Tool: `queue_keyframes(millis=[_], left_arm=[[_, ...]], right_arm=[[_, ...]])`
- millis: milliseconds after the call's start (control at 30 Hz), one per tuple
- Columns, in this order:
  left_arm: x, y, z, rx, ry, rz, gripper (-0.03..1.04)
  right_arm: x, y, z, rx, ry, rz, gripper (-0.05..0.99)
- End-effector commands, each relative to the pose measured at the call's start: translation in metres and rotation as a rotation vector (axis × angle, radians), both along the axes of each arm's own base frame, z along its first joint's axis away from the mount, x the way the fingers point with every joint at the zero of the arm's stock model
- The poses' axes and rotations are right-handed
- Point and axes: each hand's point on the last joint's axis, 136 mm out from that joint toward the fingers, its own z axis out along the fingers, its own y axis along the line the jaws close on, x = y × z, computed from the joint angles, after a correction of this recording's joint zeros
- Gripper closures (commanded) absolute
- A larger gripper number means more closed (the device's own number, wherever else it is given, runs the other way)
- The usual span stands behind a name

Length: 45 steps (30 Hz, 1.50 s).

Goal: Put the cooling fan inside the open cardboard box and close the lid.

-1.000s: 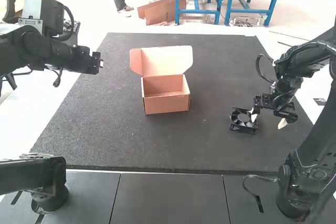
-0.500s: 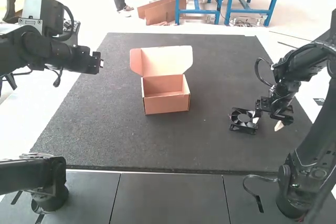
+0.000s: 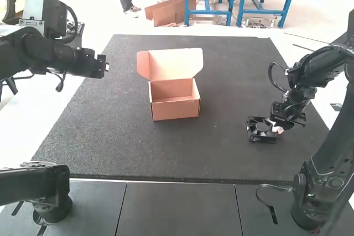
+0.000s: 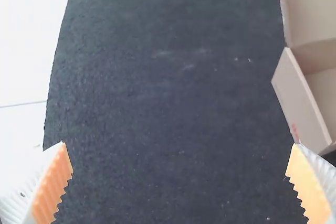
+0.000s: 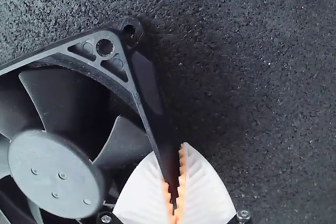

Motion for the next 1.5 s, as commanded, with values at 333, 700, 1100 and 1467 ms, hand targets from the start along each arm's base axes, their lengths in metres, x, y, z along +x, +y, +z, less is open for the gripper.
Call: queue_keyframes(millis=[333,700,1100,1467], left_arm=[[0.001,-0.001,0.021,-0.01,-0.065,-0.004,0.04],[0.002,-0.001,0.013,-0.011,-0.059,-0.005,0.04],[-0.005,-0.001,0.011,-0.011,-0.05,-0.005,0.04],[-0.016,0.0,0.01,-0.01,-0.035,-0.005,0.04]], right_arm=[[0.042,0.015,0.156,0.063,-0.348,-0.046,0.94],[0.024,0.096,0.247,0.208,-0.418,0.101,0.94],[-0.02,0.236,0.242,0.306,-0.278,0.385,0.94],[-0.005,0.307,0.203,0.268,-0.215,0.455,0.94]])
